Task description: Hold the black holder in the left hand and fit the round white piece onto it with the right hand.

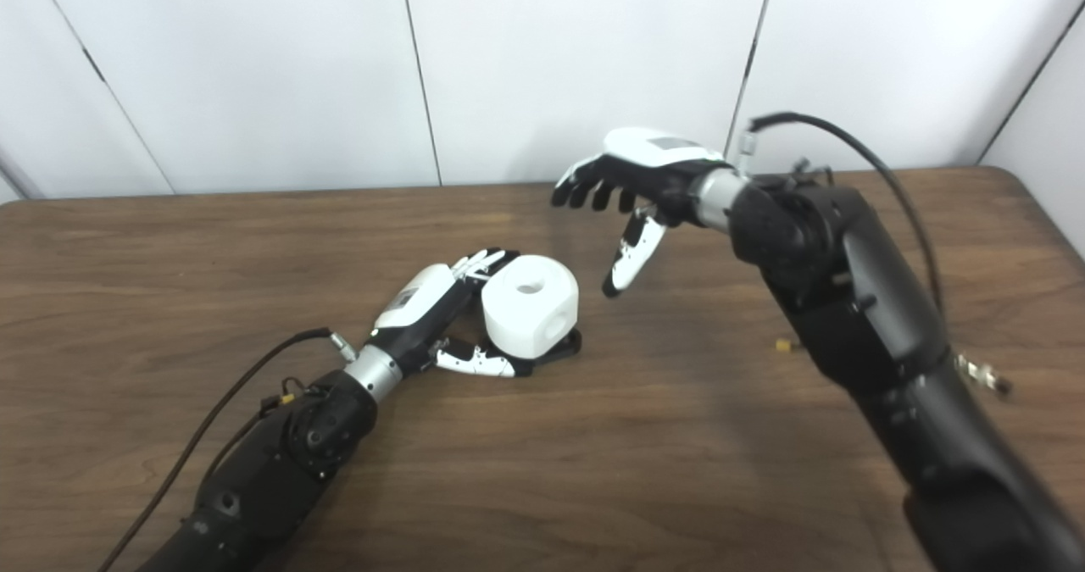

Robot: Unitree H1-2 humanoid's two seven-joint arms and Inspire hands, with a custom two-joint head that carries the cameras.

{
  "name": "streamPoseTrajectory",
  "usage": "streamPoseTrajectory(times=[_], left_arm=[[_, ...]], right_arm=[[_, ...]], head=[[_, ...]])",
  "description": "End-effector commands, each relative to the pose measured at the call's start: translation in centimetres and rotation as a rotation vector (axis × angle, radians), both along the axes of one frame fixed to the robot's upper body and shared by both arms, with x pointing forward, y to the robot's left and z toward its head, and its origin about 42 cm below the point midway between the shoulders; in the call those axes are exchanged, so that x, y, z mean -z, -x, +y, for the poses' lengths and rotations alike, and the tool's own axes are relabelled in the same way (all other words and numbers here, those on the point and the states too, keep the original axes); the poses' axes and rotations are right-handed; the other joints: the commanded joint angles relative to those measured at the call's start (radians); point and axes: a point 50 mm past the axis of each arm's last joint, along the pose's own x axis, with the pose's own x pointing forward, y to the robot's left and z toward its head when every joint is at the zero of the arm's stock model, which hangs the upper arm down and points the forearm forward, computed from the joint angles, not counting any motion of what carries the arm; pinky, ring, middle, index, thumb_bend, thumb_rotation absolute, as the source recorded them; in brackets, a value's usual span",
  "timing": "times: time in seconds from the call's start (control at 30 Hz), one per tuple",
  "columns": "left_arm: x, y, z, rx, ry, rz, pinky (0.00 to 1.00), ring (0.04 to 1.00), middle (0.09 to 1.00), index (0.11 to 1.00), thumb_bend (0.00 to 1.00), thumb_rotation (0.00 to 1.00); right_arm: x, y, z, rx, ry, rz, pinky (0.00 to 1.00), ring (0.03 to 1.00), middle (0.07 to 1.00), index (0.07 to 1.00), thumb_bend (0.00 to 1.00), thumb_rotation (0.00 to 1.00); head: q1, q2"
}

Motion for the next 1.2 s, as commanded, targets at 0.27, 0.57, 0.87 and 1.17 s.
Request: streamPoseTrajectory(times=[0.27,0.57,0.87,1.17], left_arm=[[5.4,3.5,-0.2,0.059,-0.096,0.211,1.00,1.000,0.956,0.481,0.52,0.06],[4.8,2.8,0.5,0.028,-0.174,0.247,1.00,1.000,0.991,0.624,0.79,0.15],[-3.6,0.4,5.7,-0.230,-0.202,0.212,0.96,1.000,1.000,0.910,0.82,0.10],[-8.1,3.4,11.4,-0.430,-0.025,0.166,0.81,0.967,0.978,0.903,0.74,0.00]], right_arm=[[3.1,2.1,-3.0,0.165,-0.569,-0.144,0.50,0.600,0.703,0.668,0.73,0.11],[7.0,4.7,-3.5,0.266,-0.705,-0.121,0.50,0.582,0.689,0.682,0.74,0.10],[10.0,6.3,-3.7,0.355,-0.860,-0.115,0.52,0.600,0.710,0.717,0.73,0.07],[11.4,6.7,-3.4,0.384,-0.928,-0.112,0.51,0.619,0.718,0.715,0.70,0.02]], head=[[-0.004,-0.004],[0.000,-0.007],[0.020,-0.017],[0.052,-0.036]])
